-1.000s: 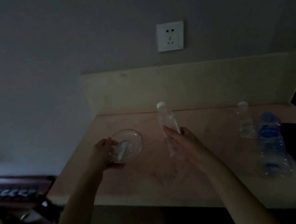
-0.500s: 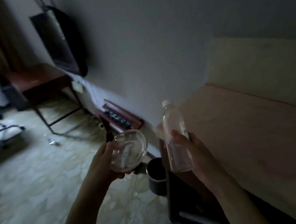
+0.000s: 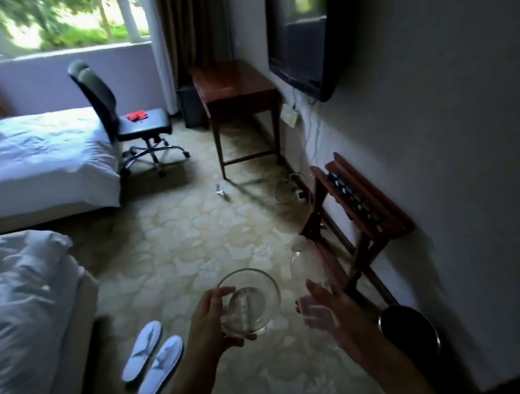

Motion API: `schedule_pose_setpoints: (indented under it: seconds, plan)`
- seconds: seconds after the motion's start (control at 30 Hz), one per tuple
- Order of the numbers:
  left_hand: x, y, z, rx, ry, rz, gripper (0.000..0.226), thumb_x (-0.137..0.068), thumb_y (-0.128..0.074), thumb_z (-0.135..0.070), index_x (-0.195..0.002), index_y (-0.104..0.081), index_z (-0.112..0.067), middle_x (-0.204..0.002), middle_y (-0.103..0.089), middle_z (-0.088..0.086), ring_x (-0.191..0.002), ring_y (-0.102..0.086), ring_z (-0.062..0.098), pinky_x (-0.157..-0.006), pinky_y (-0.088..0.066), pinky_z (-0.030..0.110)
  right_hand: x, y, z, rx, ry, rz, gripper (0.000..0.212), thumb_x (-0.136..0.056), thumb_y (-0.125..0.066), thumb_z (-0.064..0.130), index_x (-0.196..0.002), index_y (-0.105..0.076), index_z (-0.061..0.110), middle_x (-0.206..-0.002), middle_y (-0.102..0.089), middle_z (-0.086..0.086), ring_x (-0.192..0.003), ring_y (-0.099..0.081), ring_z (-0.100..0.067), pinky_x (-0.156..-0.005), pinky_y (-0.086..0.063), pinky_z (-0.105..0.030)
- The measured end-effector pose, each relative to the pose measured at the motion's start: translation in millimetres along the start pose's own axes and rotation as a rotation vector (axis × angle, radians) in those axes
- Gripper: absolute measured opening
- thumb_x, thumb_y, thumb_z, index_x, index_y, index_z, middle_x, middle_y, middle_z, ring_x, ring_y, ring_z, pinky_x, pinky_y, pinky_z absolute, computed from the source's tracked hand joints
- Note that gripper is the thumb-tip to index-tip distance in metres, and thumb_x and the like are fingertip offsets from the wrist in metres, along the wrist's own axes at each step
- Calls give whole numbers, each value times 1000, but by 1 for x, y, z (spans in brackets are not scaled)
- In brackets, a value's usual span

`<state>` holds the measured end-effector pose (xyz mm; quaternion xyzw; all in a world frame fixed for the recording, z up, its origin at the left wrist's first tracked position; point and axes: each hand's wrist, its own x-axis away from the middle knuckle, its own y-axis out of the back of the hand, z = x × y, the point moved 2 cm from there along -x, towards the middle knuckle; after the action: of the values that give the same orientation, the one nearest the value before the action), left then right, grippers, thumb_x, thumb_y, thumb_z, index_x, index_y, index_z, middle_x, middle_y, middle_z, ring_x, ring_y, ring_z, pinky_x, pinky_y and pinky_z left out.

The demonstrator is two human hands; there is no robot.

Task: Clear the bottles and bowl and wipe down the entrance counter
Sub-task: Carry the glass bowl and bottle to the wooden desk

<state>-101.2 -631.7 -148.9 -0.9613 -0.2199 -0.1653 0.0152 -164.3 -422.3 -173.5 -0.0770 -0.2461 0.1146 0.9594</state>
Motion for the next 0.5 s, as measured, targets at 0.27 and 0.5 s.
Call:
schedule_pose_setpoints:
  seconds: [0.27,0.5]
  plan:
    - [-145,106,-19,-93,62,-181,15,-97,-52,-10,-102,-66,-10,-114,-57,17,-94,-58,35,-36,-49,24,-142,-142,29,141,-4,177,106,-35,-84,71,-115,-59,5,-102,-72,-15,-92,-72,-26,-72,-54,-34]
    - [-294,135,-45,-336,67,-198,19,-98,-48,-8,-105,-65,-11,-122,-57,23,-80,-62,30,-37,-49,26,-287,-201,62,159,-14,199,106,-35,-81,73,-117,-57,9,-107,-70,-14,-96,-72,-27,-74,-57,-33]
